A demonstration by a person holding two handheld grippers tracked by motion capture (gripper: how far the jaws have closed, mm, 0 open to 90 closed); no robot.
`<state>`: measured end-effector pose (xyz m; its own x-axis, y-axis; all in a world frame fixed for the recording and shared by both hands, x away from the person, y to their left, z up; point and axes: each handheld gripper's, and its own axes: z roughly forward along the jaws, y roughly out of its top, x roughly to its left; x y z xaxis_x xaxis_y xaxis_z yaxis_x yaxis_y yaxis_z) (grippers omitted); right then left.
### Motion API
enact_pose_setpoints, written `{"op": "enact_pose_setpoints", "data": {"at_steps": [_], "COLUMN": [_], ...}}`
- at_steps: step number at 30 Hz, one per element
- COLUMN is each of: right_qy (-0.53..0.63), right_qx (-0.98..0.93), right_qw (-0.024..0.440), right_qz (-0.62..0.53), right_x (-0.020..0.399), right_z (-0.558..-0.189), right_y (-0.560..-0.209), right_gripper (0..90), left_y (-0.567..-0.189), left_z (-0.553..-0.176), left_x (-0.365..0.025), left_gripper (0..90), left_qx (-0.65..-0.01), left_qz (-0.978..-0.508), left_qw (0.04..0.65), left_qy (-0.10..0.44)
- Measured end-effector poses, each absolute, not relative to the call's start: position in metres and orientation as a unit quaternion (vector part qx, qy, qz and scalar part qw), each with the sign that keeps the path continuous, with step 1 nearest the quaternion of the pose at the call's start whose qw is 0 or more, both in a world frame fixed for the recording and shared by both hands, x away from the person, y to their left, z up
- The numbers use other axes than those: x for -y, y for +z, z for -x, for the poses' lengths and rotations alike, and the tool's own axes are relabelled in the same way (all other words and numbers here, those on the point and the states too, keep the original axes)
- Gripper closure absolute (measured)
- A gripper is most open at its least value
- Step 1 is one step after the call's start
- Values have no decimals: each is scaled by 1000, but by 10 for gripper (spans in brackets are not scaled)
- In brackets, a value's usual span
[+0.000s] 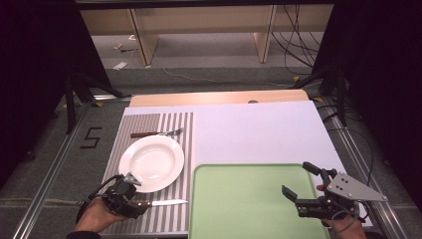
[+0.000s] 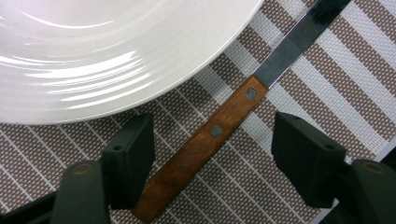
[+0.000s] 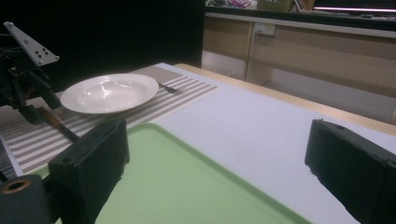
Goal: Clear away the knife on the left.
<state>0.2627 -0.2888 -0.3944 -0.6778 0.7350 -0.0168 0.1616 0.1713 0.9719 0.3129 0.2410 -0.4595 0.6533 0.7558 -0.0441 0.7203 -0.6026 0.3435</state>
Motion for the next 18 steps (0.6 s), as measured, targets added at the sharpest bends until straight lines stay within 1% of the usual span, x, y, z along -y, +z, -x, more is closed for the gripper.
{"op": "enact_pose_setpoints", "data": {"at_steps": [12, 18], "right_qy": [563, 563], "right_qx": [-723, -724], "right_qw": [254, 254], "right_qz": [-309, -308], "right_x": [288, 289], "right_z": [-262, -262], "right_y": [-394, -394], "right_gripper": [73, 73], "left_y": [-461, -462], "left_z": [-313, -312], "left_x": [-237, -233], "left_gripper": [459, 530], "left_qx": [-409, -395], "left_qz": [-900, -910], "left_qw": [149, 123], "left_qy": [42, 39]}}
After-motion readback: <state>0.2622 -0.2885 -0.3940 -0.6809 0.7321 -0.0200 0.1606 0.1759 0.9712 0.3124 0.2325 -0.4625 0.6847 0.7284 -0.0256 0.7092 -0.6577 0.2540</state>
